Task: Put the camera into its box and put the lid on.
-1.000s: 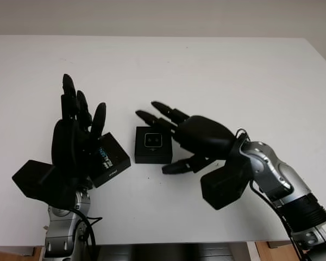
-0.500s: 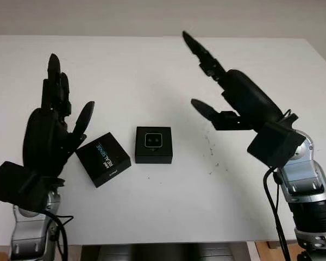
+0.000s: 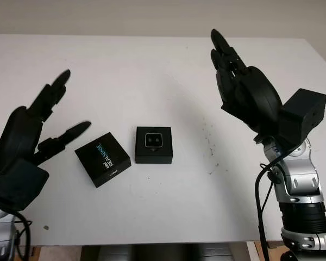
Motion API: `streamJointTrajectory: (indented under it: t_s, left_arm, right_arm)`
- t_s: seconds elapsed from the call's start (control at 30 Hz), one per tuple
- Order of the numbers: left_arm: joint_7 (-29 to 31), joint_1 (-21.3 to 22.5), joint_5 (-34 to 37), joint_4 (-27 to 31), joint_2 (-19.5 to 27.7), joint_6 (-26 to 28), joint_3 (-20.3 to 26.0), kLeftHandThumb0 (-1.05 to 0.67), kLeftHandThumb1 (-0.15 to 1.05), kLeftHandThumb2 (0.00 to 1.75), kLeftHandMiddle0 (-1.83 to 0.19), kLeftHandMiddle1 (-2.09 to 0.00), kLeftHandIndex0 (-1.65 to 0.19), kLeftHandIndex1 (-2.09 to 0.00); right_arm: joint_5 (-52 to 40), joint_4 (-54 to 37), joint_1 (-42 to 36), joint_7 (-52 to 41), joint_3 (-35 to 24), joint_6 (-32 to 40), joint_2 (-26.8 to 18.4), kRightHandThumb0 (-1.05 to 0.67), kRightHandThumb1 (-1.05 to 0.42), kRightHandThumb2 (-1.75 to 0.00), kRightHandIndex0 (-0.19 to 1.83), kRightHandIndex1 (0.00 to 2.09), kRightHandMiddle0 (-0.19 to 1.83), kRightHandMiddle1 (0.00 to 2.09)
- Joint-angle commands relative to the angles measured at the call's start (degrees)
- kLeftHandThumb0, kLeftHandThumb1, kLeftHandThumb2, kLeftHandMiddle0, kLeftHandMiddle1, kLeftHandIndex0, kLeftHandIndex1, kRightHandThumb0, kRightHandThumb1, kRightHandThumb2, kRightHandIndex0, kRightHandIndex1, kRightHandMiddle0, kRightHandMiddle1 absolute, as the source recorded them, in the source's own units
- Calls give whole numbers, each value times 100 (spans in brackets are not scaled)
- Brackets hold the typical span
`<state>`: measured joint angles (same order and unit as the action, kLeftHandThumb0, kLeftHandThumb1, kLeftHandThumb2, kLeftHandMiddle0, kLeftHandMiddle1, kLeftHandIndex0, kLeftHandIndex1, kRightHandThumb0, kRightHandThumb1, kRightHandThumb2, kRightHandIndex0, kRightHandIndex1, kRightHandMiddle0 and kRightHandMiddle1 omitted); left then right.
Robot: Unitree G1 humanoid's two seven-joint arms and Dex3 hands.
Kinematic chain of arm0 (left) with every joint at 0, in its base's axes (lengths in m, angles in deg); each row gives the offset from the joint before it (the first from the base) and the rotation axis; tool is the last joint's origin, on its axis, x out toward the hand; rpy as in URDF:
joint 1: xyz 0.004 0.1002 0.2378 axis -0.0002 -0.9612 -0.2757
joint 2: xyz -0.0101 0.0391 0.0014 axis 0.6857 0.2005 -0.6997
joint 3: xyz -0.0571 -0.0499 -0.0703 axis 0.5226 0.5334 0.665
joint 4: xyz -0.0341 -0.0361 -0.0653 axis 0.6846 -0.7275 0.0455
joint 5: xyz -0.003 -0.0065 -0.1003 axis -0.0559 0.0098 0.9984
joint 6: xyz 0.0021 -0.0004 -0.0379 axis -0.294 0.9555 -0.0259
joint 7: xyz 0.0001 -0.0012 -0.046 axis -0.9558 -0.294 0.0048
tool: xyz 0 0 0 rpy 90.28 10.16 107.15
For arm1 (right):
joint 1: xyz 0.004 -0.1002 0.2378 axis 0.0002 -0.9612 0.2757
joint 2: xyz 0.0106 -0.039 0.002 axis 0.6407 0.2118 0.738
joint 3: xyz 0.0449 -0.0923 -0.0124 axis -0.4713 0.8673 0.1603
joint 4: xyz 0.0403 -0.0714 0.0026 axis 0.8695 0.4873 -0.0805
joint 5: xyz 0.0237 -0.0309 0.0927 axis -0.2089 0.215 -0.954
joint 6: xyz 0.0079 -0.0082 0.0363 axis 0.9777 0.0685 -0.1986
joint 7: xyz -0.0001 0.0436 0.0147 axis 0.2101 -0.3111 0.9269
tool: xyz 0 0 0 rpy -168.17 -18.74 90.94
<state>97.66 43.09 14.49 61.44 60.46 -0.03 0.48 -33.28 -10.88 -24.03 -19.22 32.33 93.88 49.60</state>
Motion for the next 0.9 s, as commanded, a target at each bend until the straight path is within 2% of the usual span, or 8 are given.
streamJointTrajectory:
  t_s: [0.0, 0.1, 0.33, 0.5, 0.7, 0.87]
  left_arm:
    - [298, -130, 30, 286, 224, 250, 0, -96, 101, 5, 9, -1, 8, -1]
    - [551, -231, -3, 423, 339, 427, -59, -96, 98, 5, 16, -2, 15, -1]
    - [608, -315, -169, 368, 326, 264, -232, -99, 95, 5, 19, -1, 19, -1]
    - [627, -302, -170, 282, 316, 109, -367, -93, 92, 4, 19, 0, 19, 0]
    - [117, -304, -932, 298, 67, 233, -760, -96, 93, 6, 19, -2, 18, -1]
    - [80, -244, -1253, 295, 6, 413, -1034, -96, 94, 6, 19, -1, 19, 0]
  right_arm:
    - [-66, -24, 142, 49, -89, 89, 9, -77, -105, -72, -19, 0, -19, 0]
    - [-106, -86, 147, 123, -119, 283, 17, -79, -105, -71, -19, 0, -19, 0]
    - [-86, -55, 129, 229, -115, 316, 22, -79, -105, -71, -18, 2, -16, 2]
    - [-80, -76, 110, 256, -120, 328, 17, -79, -105, -71, -17, 3, -16, 3]
    - [-86, -91, 107, 257, -111, 367, -1, -78, -105, -71, -18, 3, -17, 3]
    - [-72, -109, 82, 293, -119, 365, 8, -77, -105, -71, -18, 4, -16, 4]
